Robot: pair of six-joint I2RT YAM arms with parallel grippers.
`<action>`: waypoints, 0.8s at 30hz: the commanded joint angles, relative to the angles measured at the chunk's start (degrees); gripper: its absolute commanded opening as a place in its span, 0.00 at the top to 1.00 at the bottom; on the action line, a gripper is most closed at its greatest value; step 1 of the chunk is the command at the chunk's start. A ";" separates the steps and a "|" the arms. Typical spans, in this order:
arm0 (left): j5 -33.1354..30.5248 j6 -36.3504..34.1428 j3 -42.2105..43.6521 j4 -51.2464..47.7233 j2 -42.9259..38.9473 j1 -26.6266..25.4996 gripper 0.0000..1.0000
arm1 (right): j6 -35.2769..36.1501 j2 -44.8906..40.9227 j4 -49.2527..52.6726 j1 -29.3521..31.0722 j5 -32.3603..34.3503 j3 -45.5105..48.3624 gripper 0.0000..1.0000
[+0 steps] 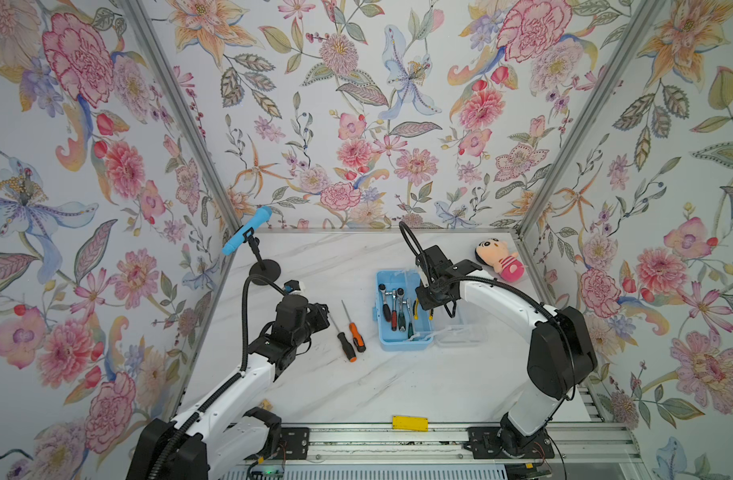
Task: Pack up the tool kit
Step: 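Carry the pliers over the blue box with the right gripper, then release the pliers into the box and move the right gripper to the screwdrivers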
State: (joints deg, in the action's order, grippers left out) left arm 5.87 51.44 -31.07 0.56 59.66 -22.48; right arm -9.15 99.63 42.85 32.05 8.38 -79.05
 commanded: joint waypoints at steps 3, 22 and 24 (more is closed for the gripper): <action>0.54 -0.28 0.53 0.77 0.46 0.50 0.77 | 0.18 0.92 3.17 1.56 6.29 -4.36 0.51; -5.07 0.16 4.93 -9.21 -6.81 -5.77 0.73 | -0.77 5.66 3.56 25.77 -0.76 -20.67 0.41; -5.98 1.32 5.95 -9.44 -6.89 -7.56 0.71 | -1.28 8.74 1.73 26.56 -3.18 -20.45 0.41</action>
State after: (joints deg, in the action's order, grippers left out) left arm 2.52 51.20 -26.81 -6.07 53.30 -28.10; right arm -9.74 103.66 45.93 57.54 10.48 -100.01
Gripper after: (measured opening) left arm 0.285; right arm 0.595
